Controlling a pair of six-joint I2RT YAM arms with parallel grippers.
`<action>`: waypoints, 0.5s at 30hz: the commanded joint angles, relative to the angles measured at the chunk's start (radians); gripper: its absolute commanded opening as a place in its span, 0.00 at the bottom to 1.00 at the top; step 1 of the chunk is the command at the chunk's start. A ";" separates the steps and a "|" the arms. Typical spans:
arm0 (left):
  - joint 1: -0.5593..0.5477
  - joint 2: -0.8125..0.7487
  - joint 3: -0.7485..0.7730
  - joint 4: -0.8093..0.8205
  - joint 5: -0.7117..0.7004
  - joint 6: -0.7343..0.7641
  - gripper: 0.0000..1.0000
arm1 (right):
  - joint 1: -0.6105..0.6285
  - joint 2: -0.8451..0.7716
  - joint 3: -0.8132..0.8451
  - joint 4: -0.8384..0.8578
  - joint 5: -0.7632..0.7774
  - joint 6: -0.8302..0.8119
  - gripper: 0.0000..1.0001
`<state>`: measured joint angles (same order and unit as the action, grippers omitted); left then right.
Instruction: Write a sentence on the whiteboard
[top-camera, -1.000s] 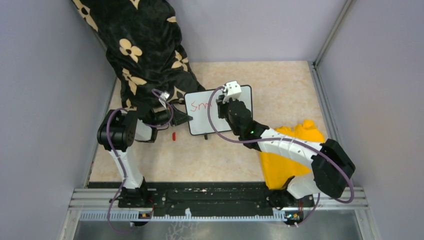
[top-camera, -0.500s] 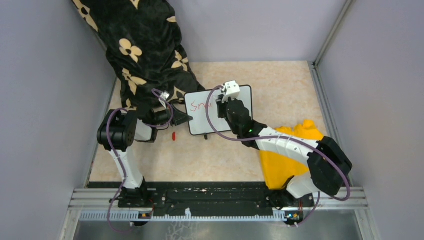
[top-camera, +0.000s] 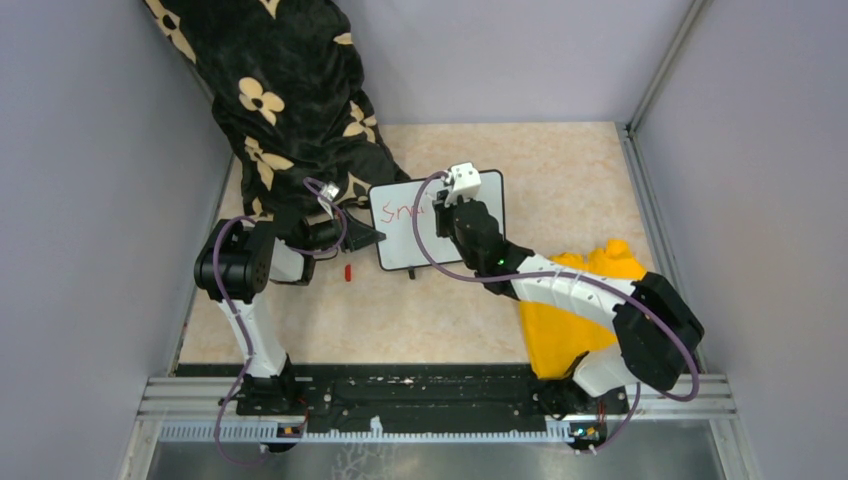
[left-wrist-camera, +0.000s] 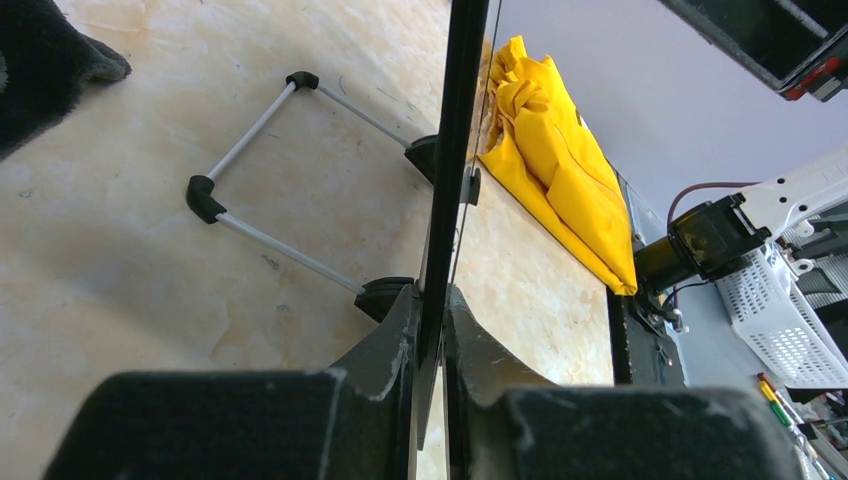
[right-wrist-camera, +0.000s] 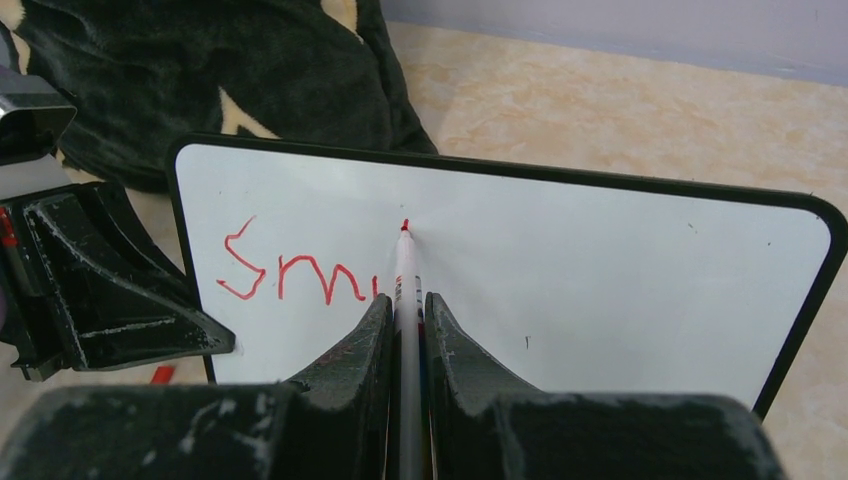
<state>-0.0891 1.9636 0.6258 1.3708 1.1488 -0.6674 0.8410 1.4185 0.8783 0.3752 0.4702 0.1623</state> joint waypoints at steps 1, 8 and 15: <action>-0.001 0.015 -0.012 -0.029 0.006 0.012 0.00 | -0.012 -0.026 -0.032 0.011 0.005 0.023 0.00; -0.001 0.014 -0.012 -0.035 0.008 0.016 0.00 | -0.011 -0.042 -0.083 0.002 -0.002 0.048 0.00; -0.001 0.013 -0.011 -0.037 0.006 0.017 0.00 | -0.010 -0.064 -0.127 -0.007 -0.015 0.078 0.00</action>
<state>-0.0902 1.9636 0.6258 1.3685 1.1461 -0.6640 0.8413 1.3769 0.7719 0.3763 0.4469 0.2184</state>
